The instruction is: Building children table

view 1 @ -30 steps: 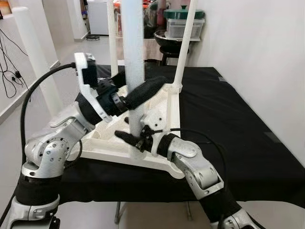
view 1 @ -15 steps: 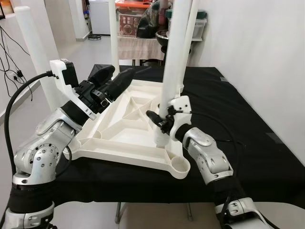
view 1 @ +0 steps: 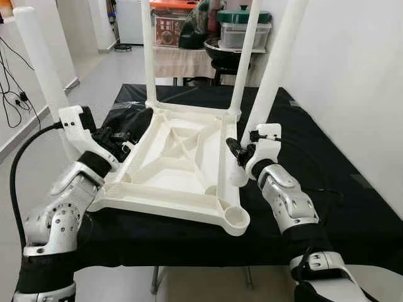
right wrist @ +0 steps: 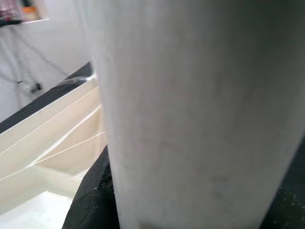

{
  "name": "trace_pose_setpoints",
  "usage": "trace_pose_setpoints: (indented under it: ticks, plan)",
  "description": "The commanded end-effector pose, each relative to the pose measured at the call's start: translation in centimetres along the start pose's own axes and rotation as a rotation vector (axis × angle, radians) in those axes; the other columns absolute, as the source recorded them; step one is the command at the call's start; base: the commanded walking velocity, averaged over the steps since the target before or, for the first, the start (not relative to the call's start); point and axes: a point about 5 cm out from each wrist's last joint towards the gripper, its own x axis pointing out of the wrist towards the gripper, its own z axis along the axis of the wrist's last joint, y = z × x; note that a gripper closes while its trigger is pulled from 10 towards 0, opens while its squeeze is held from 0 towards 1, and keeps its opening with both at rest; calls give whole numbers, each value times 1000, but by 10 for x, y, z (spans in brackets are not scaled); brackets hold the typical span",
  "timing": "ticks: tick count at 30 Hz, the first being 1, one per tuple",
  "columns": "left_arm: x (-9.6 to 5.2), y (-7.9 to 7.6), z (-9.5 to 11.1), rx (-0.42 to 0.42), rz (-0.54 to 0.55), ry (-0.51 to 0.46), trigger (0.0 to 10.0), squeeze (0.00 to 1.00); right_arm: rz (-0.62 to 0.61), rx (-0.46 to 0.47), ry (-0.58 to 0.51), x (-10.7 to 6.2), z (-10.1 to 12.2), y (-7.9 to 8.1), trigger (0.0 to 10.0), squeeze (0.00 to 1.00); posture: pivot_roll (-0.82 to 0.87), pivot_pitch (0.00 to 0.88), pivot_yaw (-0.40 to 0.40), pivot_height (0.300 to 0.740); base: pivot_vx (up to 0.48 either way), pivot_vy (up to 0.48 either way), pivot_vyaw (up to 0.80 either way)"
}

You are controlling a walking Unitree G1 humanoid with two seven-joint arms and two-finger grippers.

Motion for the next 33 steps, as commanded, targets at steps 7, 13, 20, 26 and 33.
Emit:
trace_pose_setpoints:
  ticks: [7,13,20,26,33]
  plan:
    - [-7,-7,-25,19,39,87,10000,0,-140,4,-10,3,12,-15,10000,0,-68,0,-69,740,0,0,0]
    - [-21,-1,-53,80,108,197,10000,0,-255,-150,-137,-4,15,-18,10000,0,-72,0,-69,740,0,0,0]
    - [-35,-2,-75,154,101,277,10000,0,18,-70,-182,-15,3,2,10000,0,-74,0,-72,740,0,0,0]
    - [-39,-5,-82,159,89,291,10000,0,52,-10,-197,-19,0,5,10000,0,-76,0,-71,740,0,0,0]
    - [-43,-16,-97,180,36,315,10000,0,71,56,-191,-22,-14,7,10000,0,-77,0,-67,740,0,0,0]
